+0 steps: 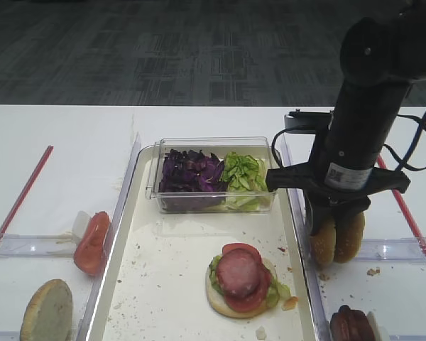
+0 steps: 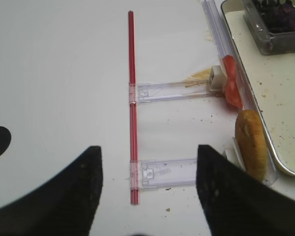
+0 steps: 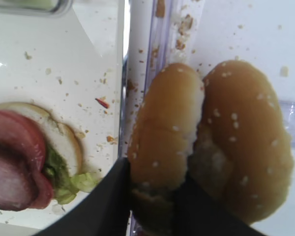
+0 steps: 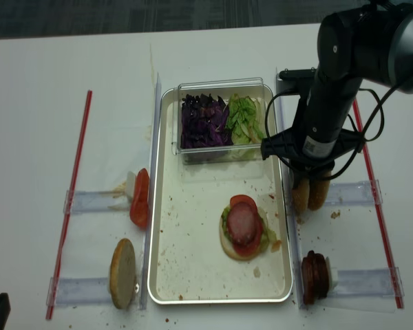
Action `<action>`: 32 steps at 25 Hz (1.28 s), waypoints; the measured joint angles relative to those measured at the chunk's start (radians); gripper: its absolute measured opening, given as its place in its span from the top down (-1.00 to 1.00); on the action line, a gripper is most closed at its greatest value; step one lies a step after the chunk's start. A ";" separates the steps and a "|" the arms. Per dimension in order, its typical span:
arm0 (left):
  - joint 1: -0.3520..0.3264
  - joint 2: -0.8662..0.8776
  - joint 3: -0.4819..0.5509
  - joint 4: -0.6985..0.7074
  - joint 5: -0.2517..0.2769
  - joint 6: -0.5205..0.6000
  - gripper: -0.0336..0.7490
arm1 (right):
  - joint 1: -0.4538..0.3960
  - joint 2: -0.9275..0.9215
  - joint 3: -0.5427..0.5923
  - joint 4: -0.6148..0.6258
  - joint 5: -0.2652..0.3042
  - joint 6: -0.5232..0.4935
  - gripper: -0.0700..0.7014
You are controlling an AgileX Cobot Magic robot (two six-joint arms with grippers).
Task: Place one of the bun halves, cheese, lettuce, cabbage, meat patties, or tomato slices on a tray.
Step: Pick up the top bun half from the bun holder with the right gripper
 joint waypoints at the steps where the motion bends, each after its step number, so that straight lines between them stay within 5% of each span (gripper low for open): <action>1: 0.000 0.000 0.000 0.000 0.000 0.000 -0.16 | 0.000 0.000 0.000 0.000 0.000 0.000 0.21; 32: 0.000 0.000 0.000 0.000 0.000 0.000 -0.16 | 0.000 -0.069 0.000 0.000 0.022 -0.014 0.29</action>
